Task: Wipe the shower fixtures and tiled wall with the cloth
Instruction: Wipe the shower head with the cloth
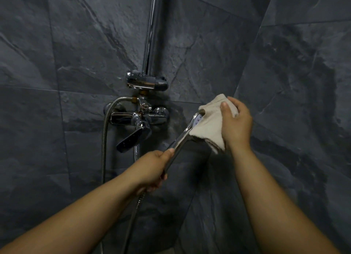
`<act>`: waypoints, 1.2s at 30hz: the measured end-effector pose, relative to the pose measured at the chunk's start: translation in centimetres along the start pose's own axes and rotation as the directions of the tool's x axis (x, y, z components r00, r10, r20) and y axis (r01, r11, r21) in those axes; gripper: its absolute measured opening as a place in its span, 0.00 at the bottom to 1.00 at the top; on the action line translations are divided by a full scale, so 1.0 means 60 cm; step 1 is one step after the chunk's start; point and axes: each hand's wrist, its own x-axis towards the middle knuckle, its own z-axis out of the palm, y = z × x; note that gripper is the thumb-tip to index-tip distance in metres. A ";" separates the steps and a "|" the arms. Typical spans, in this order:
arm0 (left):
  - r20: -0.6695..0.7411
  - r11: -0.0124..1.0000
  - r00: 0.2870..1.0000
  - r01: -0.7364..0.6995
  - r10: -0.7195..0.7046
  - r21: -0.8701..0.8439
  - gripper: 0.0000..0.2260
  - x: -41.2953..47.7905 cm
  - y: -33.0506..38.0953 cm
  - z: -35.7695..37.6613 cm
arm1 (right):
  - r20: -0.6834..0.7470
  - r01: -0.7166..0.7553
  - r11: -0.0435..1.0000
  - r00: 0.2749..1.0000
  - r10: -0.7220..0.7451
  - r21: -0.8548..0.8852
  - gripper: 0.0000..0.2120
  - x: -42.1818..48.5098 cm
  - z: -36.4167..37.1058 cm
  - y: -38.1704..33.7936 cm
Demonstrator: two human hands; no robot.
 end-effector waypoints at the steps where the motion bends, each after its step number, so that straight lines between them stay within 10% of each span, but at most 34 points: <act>1: -0.003 1.000 1.000 0.004 -0.004 0.012 0.18 0.004 -0.001 -0.001 | 0.031 -0.026 1.000 0.999 0.025 0.016 0.09 -0.002 -0.002 -0.001; 6: 0.006 0.997 0.998 0.065 -0.065 0.053 0.21 0.030 -0.009 0.012 | 0.222 0.005 0.996 0.975 -0.024 0.087 0.08 -0.031 0.004 -0.019; 11: 0.078 0.970 0.982 0.183 -0.173 -0.157 0.17 0.041 -0.027 0.027 | 0.569 0.190 0.977 0.794 -0.212 0.097 0.12 -0.109 0.056 -0.025; 18: 0.229 0.892 0.957 0.254 -0.177 -0.374 0.18 0.014 -0.027 -0.010 | 0.230 0.125 0.992 0.966 -0.121 -0.002 0.10 -0.002 0.026 0.016; 23: 0.317 0.878 0.929 0.306 -0.191 -0.368 0.21 -0.002 -0.024 -0.002 | 0.145 0.318 0.927 0.945 -0.292 -0.201 0.13 -0.004 0.029 0.053; 28: 0.276 0.883 0.943 0.282 -0.184 -0.375 0.20 -0.007 -0.030 0.007 | 0.399 0.574 0.650 0.817 -0.415 -0.498 0.27 -0.055 0.036 0.084; 31: 0.269 0.904 0.950 0.251 -0.161 -0.346 0.20 -0.013 -0.031 0.013 | 0.321 0.610 0.672 0.793 -0.518 -0.421 0.15 -0.046 0.026 0.096; 36: 0.250 0.934 0.961 0.196 -0.122 -0.298 0.21 -0.022 -0.025 0.014 | 0.094 0.262 0.922 0.965 -0.246 -0.285 0.08 0.027 0.014 0.053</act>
